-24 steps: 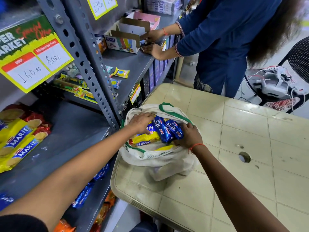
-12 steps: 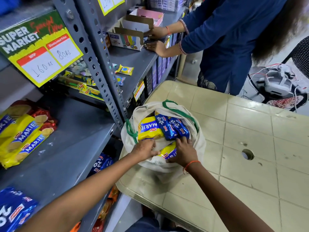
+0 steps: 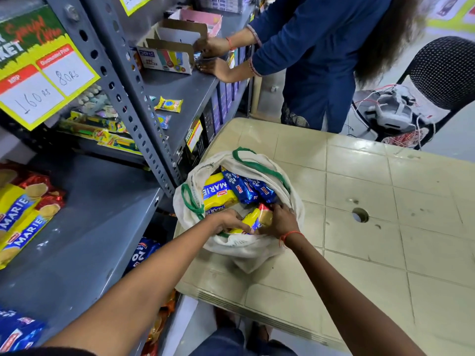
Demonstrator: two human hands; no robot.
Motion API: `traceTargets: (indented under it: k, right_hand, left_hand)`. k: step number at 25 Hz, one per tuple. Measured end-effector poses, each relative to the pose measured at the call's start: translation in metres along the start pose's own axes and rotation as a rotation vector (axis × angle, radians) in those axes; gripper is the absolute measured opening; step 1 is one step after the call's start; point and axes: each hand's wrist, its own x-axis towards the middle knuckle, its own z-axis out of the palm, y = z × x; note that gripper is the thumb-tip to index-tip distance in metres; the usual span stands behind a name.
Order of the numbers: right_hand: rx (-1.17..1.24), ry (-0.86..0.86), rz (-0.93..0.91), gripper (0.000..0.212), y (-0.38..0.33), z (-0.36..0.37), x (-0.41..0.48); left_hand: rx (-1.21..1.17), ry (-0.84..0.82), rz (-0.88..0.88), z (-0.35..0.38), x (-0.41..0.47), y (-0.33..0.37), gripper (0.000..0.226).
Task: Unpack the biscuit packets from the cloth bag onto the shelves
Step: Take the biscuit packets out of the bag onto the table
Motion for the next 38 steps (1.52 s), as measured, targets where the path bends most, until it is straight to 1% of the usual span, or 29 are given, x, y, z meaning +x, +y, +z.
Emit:
traceTargets:
  k: [2,4,6,8,9,12,13,14,15,16,17,18,20,22,24,25,26,27,28,29,30,31,33,34,35,36,38]
  right_hand:
    - [0.095,0.004,-0.004,0.09,0.004,0.0,-0.001]
    - [0.22,0.019,-0.005,0.082,0.006,-0.001,-0.003]
    - [0.427,0.028,0.012,0.071,0.009,-0.004,-0.007]
    - [0.577,0.024,0.037,0.068,0.012,-0.008,-0.012]
    - [0.615,0.022,0.038,0.067,0.014,-0.008,-0.013]
    - [0.711,0.018,0.001,0.058,0.02,-0.003,-0.017]
    - [0.736,0.032,0.002,0.057,0.021,-0.001,-0.02]
    - [0.771,0.054,-0.003,0.055,0.022,0.001,-0.022]
    - [0.817,0.082,-0.006,0.052,0.022,0.002,-0.026]
    - [0.886,0.119,-0.002,0.048,0.022,0.002,-0.029]
    - [0.957,0.159,0.012,0.044,0.023,0.001,-0.031]
    - [1.019,0.195,0.019,0.041,0.022,0.001,-0.032]
    - [1.089,0.232,0.011,0.039,0.017,-0.006,-0.035]
    - [1.139,0.219,-0.014,0.041,0.009,-0.017,-0.035]
    - [1.155,0.18,-0.035,0.046,0.006,-0.027,-0.033]
    - [1.121,0.147,-0.041,0.051,0.008,-0.029,-0.032]
    - [1.032,0.082,-0.047,0.057,0.013,-0.027,-0.029]
    - [0.864,-0.012,-0.06,0.061,0.019,-0.022,-0.028]
    - [0.655,-0.125,-0.064,0.063,0.025,-0.016,-0.029]
    - [0.509,-0.212,-0.051,0.063,0.031,-0.009,-0.03]
    - [0.485,-0.225,-0.047,0.063,0.036,-0.003,-0.034]
    - [0.594,-0.174,-0.062,0.06,0.038,-0.001,-0.037]
    - [0.965,0.003,-0.062,0.052,0.036,-0.013,-0.043]
    - [1.102,0.067,-0.061,0.048,0.035,-0.022,-0.039]
    - [1.171,0.115,-0.069,0.042,0.035,-0.033,-0.035]
    - [1.175,0.164,-0.066,0.038,0.035,-0.041,-0.03]
    - [1.079,0.292,0.008,0.04,0.053,-0.048,-0.019]
  left_hand:
    - [0.017,-0.049,-0.038,-0.001,-0.004,0.003,0.044]
    - [0.0,-0.044,-0.027,0.0,-0.006,0.005,0.042]
    - [0.013,0.005,0.013,0.003,-0.008,0.006,0.055]
    - [-0.013,0.066,0.065,0.005,-0.012,0.009,0.07]
    - [-0.04,0.086,0.073,0.006,-0.015,0.012,0.07]
    - [-0.135,0.11,0.084,0.015,-0.018,0.022,0.049]
    - [-0.175,0.13,0.101,0.019,-0.017,0.024,0.049]
    - [-0.222,0.156,0.118,0.024,-0.015,0.025,0.056]
    - [-0.229,0.201,0.118,0.027,-0.014,0.025,0.066]
    - [-0.179,0.258,0.122,0.027,-0.013,0.024,0.073]
    - [-0.104,0.32,0.147,0.025,-0.015,0.024,0.075]
    - [-0.051,0.393,0.193,0.021,-0.018,0.022,0.072]
    - [-0.032,0.527,0.328,0.009,-0.038,0.022,0.066]
    - [0.017,0.654,0.5,-0.005,-0.063,0.022,0.062]
    - [0.12,0.735,0.629,-0.014,-0.082,0.023,0.059]
    - [0.153,0.775,0.653,-0.017,-0.086,0.024,0.059]
    - [0.109,0.816,0.661,-0.02,-0.087,0.023,0.058]
    - [-0.027,0.852,0.652,-0.021,-0.089,0.024,0.056]
    - [-0.217,0.868,0.639,-0.02,-0.092,0.027,0.055]
    - [-0.404,0.867,0.619,-0.019,-0.096,0.03,0.053]
    - [-0.557,0.848,0.6,-0.018,-0.1,0.035,0.051]
    - [-0.657,0.821,0.601,-0.017,-0.102,0.041,0.048]
    - [-0.794,0.709,0.641,-0.015,-0.099,0.055,0.039]
    - [-0.83,0.651,0.642,-0.012,-0.092,0.064,0.035]
    - [-0.842,0.594,0.643,-0.006,-0.084,0.076,0.032]
    - [-0.829,0.558,0.607,0.003,-0.072,0.086,0.031]
    - [-0.801,0.445,0.516,0.033,-0.042,0.111,0.03]
